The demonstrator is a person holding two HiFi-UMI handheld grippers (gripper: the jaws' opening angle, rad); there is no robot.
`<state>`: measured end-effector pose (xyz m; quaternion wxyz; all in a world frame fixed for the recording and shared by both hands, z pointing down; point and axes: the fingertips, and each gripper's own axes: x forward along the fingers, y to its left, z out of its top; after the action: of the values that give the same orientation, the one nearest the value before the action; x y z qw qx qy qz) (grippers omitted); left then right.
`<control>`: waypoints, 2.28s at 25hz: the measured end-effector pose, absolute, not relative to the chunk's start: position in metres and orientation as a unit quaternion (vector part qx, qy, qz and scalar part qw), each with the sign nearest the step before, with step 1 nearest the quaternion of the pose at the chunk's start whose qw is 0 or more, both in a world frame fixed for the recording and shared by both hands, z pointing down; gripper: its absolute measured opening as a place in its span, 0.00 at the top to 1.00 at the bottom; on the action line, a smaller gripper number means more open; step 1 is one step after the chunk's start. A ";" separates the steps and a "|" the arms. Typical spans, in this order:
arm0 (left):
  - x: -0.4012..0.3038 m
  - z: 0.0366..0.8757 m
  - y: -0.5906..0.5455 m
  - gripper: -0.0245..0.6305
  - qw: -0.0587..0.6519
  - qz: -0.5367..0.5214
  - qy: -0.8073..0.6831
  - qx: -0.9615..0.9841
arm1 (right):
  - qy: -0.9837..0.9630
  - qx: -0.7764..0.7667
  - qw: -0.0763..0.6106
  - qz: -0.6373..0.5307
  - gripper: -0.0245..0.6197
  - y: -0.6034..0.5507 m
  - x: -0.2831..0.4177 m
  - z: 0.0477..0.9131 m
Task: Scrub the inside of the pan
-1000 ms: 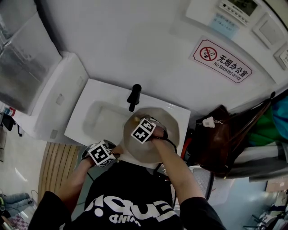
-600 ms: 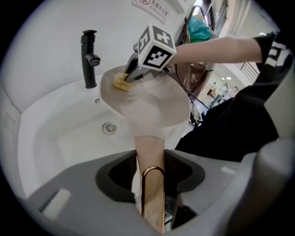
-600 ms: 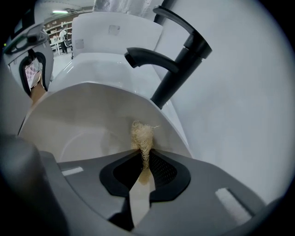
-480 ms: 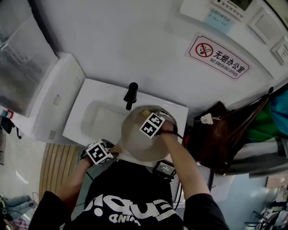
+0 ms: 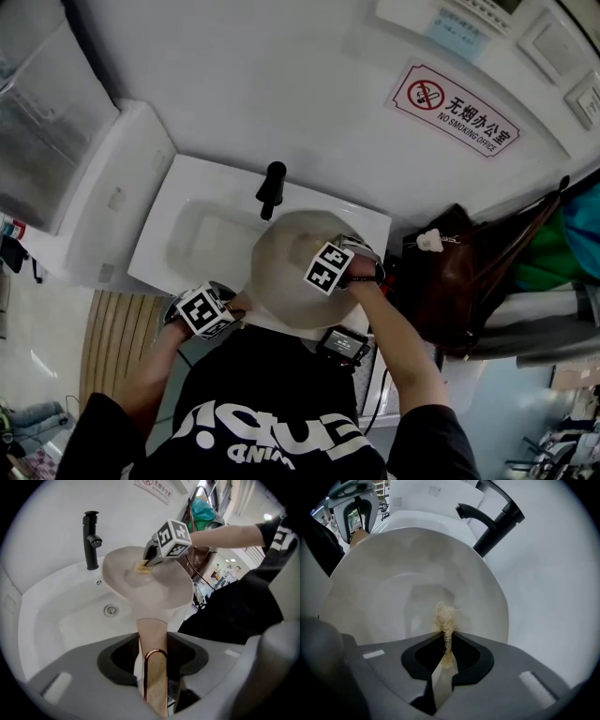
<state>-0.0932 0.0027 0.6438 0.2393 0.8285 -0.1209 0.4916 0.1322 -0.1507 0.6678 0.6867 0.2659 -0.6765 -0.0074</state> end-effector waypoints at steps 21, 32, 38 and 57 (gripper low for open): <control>-0.093 0.644 0.003 0.68 0.240 0.491 -0.123 0.828 | -0.704 0.161 0.689 0.059 0.88 -0.052 0.110 0.690; -0.092 0.645 0.004 0.68 0.240 0.493 -0.126 0.827 | -0.745 0.128 0.648 0.093 0.88 -0.030 0.063 0.697; -0.092 0.647 0.003 0.68 0.240 0.496 -0.125 0.825 | -0.751 0.119 0.643 0.089 0.88 -0.044 0.032 0.702; -0.092 0.647 0.004 0.69 0.250 0.490 -0.119 0.827 | -0.746 0.243 0.618 0.043 0.88 -0.147 0.035 0.687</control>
<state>-0.0924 0.0041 0.6469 0.2499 0.8267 -0.1190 0.4899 0.0346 -0.1466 0.6872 0.6185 0.2430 -0.7461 0.0429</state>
